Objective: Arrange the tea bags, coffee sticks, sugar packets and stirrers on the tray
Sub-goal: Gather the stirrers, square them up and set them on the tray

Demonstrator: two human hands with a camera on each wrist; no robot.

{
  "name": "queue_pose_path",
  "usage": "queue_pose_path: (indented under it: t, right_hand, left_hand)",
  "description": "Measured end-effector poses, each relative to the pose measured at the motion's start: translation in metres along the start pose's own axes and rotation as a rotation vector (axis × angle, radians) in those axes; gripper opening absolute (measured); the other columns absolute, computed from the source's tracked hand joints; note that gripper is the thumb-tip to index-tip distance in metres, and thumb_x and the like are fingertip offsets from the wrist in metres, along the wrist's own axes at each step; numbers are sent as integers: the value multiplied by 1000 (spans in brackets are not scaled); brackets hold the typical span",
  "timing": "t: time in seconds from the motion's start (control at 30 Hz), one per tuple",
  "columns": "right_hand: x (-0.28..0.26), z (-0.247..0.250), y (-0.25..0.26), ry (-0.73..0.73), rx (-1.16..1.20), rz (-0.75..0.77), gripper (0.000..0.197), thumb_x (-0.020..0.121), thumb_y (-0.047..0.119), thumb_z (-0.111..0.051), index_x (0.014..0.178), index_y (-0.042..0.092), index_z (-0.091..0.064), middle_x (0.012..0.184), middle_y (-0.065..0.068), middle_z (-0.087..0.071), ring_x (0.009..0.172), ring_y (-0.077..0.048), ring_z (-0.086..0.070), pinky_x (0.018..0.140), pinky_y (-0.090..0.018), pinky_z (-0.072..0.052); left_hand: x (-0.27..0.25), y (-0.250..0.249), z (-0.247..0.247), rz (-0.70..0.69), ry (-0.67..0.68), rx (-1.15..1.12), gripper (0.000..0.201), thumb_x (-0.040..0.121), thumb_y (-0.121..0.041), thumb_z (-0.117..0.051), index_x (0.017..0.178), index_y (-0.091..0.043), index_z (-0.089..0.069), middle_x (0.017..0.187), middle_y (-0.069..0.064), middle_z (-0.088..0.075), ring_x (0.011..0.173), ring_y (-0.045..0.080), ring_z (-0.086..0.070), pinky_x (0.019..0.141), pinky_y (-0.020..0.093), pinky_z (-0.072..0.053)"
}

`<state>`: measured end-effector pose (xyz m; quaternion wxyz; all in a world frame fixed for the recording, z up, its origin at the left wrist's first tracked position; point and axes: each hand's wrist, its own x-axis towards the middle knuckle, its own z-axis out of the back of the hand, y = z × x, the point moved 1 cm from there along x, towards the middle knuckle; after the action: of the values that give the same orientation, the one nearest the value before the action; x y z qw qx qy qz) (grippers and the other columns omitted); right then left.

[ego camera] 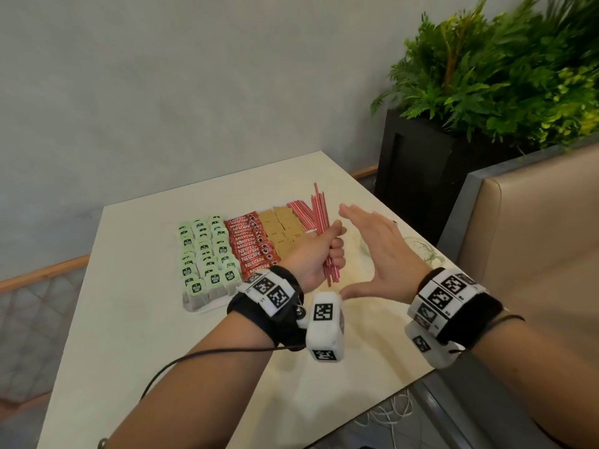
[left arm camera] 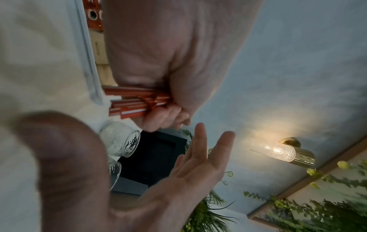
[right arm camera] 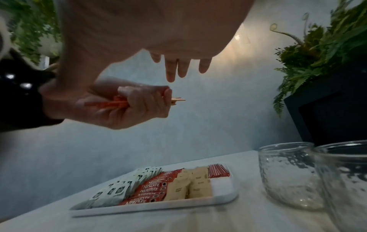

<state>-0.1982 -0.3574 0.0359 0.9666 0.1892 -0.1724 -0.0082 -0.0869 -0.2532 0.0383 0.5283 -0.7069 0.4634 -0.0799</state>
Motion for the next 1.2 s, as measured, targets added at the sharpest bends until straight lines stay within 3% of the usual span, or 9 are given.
queue_pose_path:
  t: [0.1, 0.23, 0.47, 0.63, 0.8, 0.93, 1.0, 1.1, 1.2]
  right_hand:
    - [3, 1, 3, -24, 14, 41, 119, 59, 72, -71, 151, 32, -7, 150, 19, -15, 140, 12, 8, 115, -17, 10]
    - [7, 5, -1, -142, -115, 8, 111, 63, 78, -63, 151, 29, -17, 154, 2, -30, 148, -15, -13, 121, -40, -11]
    - [4, -2, 2, -87, -56, -88, 111, 67, 71, -65, 153, 33, -6, 161, 3, -12, 150, -17, -1, 121, -43, -10]
    - [14, 10, -14, -100, 231, -199, 97, 79, 70, -55, 154, 33, -6, 163, 8, 1, 147, -4, 9, 117, -33, -4]
    - [29, 36, -30, -154, 545, -442, 62, 95, 60, -35, 149, 30, -31, 154, 12, -32, 138, 0, -28, 113, -25, -19]
    - [40, 20, -34, 11, 736, -510, 51, 100, 52, -30, 133, 22, -56, 123, 9, -63, 118, -4, -54, 113, -36, -33]
    - [41, 12, -32, 66, 778, -493, 47, 102, 49, -30, 135, 23, -52, 124, 8, -64, 118, -3, -54, 112, -34, -36]
    - [38, 7, -34, -151, 837, -482, 50, 101, 51, -32, 143, 25, -42, 136, 9, -55, 128, -4, -47, 111, -29, -34]
    - [40, -6, -36, -64, 881, -537, 53, 100, 53, -32, 143, 24, -40, 131, 6, -59, 121, -7, -55, 101, -28, -44]
  left_hand:
    - [-5, 2, -10, 45, 25, -21, 21, 102, -26, -52, 88, -11, -52, 53, -6, -38, 40, 4, -32, 37, 16, -33]
    - [-6, 4, -16, 58, 16, -39, 20, 100, -28, -56, 92, -10, -55, 55, -4, -40, 42, 6, -38, 39, 18, -38]
    - [-4, 11, -13, 80, 58, 75, 19, 100, -28, -56, 93, -10, -55, 56, -6, -38, 47, 6, -30, 41, 15, -30]
    - [-9, 11, -4, 143, 211, 376, 22, 101, -29, -54, 83, -15, -51, 57, -7, -25, 44, 6, -21, 38, 16, -22]
    - [-14, 14, -5, 195, 237, 469, 22, 101, -31, -54, 89, -13, -53, 53, -8, -26, 41, 6, -23, 39, 17, -23]
    - [-14, 11, -5, 201, 253, 471, 21, 101, -30, -52, 90, -12, -53, 52, -8, -28, 40, 6, -26, 40, 17, -29]
    - [-13, 10, -3, 198, 261, 475, 21, 102, -29, -51, 91, -12, -52, 51, -8, -28, 40, 6, -25, 40, 17, -28]
    - [-10, 10, 0, 186, 252, 480, 20, 102, -30, -51, 92, -13, -52, 51, -9, -27, 40, 5, -23, 39, 16, -24]
    - [-10, 10, 2, 177, 250, 521, 20, 102, -30, -51, 92, -13, -53, 51, -9, -28, 40, 5, -23, 37, 16, -23]
